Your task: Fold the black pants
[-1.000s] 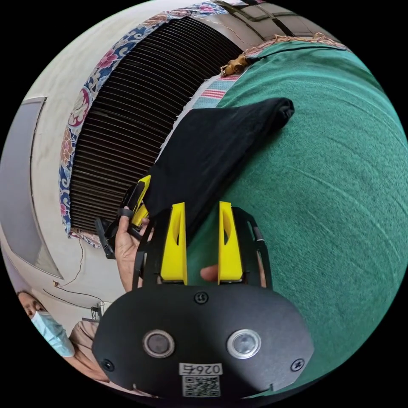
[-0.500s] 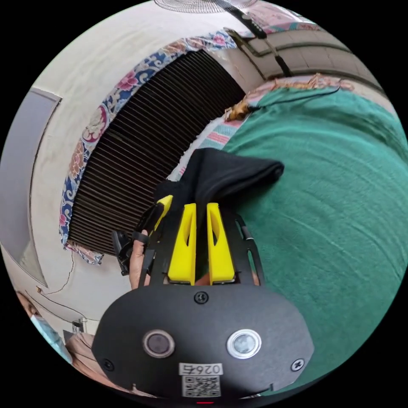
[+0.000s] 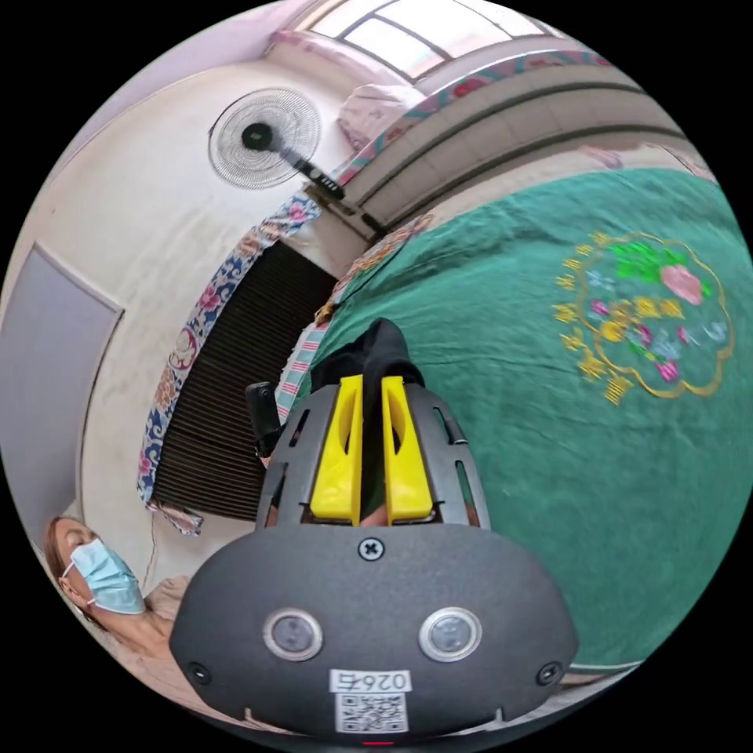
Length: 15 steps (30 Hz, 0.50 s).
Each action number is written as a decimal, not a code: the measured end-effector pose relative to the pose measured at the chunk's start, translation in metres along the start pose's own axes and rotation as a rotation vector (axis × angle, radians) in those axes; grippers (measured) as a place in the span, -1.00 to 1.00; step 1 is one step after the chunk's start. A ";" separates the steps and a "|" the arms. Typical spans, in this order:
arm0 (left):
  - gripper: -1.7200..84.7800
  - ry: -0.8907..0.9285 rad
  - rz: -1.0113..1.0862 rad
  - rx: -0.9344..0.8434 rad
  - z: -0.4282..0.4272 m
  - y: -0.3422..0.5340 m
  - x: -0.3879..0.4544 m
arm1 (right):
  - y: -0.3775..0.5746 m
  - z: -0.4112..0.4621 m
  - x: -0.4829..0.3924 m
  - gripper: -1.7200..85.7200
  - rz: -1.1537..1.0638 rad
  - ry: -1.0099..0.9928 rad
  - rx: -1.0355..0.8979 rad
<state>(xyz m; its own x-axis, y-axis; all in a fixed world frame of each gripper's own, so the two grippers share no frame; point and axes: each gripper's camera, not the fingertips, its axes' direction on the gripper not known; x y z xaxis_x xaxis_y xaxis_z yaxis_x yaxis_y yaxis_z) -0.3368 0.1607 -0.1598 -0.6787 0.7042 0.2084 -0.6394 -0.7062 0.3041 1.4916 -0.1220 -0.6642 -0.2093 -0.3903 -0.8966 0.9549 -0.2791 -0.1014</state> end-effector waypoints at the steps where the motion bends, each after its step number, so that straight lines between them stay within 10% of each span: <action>1: -0.83 0.018 0.031 -0.049 0.032 -0.005 0.008 | 0.006 -0.022 0.016 -0.96 0.023 0.003 0.010; 7: -0.83 0.161 -0.039 -0.131 0.135 -0.017 -0.003 | 0.032 -0.151 0.084 -0.87 0.032 0.171 -0.064; 15: -0.83 0.174 -0.098 -0.082 0.171 -0.043 -0.015 | 0.032 -0.173 -0.137 -0.72 -0.494 0.254 -0.058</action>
<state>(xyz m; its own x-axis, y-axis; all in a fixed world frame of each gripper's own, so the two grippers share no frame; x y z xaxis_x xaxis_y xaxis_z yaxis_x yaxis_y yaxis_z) -0.2370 0.1930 -0.0174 -0.6594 0.7517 0.0160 -0.7279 -0.6435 0.2369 1.5871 0.0740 -0.6194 -0.5842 0.0006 -0.8116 0.7677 -0.3240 -0.5528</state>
